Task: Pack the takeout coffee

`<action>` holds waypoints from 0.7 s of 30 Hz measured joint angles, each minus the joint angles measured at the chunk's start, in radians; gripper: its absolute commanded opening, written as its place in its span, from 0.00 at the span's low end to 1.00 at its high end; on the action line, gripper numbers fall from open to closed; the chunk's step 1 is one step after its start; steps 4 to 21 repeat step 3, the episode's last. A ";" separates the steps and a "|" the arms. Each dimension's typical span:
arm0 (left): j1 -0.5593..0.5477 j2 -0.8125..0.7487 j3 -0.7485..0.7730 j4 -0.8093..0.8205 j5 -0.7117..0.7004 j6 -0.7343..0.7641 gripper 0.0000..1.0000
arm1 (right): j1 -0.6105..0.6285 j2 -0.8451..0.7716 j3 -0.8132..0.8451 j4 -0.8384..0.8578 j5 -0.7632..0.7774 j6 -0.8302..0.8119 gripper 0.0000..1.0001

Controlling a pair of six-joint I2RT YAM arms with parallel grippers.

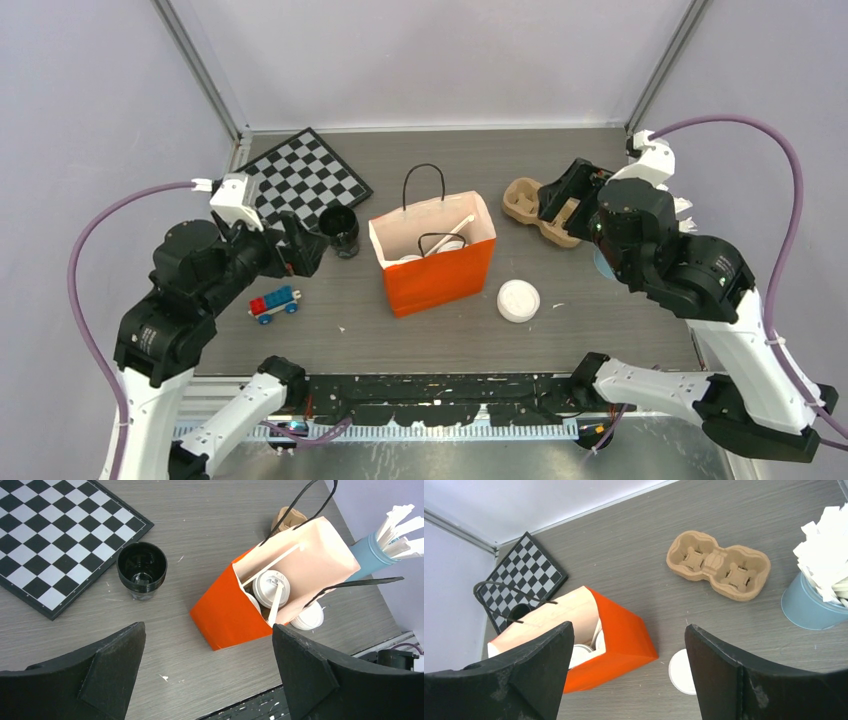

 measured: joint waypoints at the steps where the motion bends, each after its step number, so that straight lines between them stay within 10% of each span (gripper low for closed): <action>1: 0.000 0.001 -0.002 0.002 0.000 -0.001 1.00 | 0.000 0.006 0.006 0.006 0.000 -0.005 0.85; 21: 0.000 0.001 -0.003 0.003 -0.001 -0.002 1.00 | 0.000 0.019 0.014 0.019 0.002 -0.018 0.86</action>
